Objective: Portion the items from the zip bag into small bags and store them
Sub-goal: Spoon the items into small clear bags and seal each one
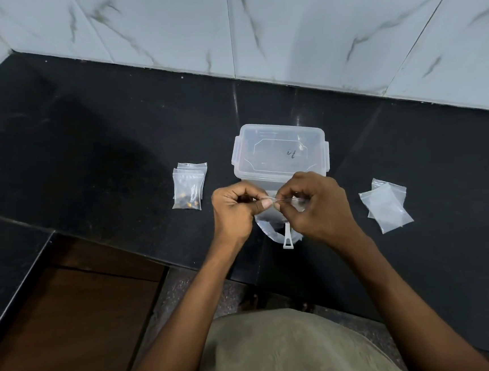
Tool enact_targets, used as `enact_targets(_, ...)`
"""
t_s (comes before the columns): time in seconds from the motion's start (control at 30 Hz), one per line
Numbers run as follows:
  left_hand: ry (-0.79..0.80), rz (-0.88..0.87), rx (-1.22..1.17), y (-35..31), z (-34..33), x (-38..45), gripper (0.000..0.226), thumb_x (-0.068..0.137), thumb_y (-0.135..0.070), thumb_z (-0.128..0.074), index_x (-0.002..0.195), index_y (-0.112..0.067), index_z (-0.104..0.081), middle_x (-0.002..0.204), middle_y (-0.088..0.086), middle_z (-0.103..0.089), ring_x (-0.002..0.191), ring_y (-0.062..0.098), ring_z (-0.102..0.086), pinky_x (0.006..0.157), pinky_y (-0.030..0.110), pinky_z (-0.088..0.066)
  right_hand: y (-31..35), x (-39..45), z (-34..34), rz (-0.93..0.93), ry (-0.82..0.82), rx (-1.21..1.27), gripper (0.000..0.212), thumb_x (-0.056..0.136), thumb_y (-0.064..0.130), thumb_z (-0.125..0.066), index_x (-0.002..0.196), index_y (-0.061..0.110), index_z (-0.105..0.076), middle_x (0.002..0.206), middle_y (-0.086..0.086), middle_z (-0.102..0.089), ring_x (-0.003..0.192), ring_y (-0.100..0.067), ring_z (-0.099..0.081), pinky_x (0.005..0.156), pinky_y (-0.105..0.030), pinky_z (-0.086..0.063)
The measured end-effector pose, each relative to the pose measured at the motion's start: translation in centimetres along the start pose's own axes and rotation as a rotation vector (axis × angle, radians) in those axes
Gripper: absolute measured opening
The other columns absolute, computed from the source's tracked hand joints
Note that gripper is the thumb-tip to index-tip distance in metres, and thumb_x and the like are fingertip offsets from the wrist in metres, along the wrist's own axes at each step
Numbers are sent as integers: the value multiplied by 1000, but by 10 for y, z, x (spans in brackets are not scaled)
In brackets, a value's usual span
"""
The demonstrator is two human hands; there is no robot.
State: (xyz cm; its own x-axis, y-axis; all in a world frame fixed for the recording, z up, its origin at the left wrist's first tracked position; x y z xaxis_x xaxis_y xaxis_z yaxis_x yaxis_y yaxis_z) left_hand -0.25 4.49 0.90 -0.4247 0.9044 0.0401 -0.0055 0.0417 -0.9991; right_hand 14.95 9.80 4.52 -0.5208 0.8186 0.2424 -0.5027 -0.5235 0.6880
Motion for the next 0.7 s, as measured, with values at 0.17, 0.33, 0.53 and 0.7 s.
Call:
enact_targets(0.17, 69, 31, 14, -2, 0, 2, 28, 64, 22, -75, 65, -6, -71, 58, -8, -66, 56, 5, -60, 58, 19, -49, 7, 1, 0, 51, 31, -45, 2, 73, 27, -74, 74, 29, -73, 72, 22, -60, 70, 3, -50, 60, -19, -35)
enact_targets(0.33, 189, 134, -22, 3, 0, 5, 27, 60, 19, -76, 55, -6, -66, 55, -5, -63, 54, 6, -58, 56, 18, -47, 3, 1, -7, 36, 93, -42, 15, 71, 15, -84, 70, 25, -74, 68, 25, -56, 69, 5, -50, 61, -15, -32)
enact_targets(0.53, 224, 231, -6, 9, -2, 2, 38, 59, 28, -72, 49, -8, -64, 51, -3, -60, 49, 6, -57, 52, 17, -46, 3, -3, -13, 45, 154, -112, 14, 70, 14, -82, 71, 25, -73, 71, 17, -60, 71, -5, -50, 59, -24, -37)
enact_targets(0.7, 221, 253, 45, 2, -2, 2, 50, 59, 34, -66, 44, -13, -62, 46, -6, -60, 45, 2, -58, 50, 14, -46, 18, -5, -13, 145, 166, -272, 7, 68, 22, -74, 71, 25, -68, 72, 13, -61, 76, -11, -52, 55, -24, -39)
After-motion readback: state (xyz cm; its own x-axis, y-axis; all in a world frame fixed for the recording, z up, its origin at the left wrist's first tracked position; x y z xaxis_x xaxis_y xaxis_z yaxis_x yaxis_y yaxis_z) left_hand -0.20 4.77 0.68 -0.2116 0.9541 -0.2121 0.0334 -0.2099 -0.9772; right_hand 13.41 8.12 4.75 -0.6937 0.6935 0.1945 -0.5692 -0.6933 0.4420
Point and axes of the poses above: each hand's wrist, its own x-axis towards the middle knuckle, its own z-axis out of the back of the hand, y = z × x, the point moved 6 cm from there along x, towards the middle knuckle
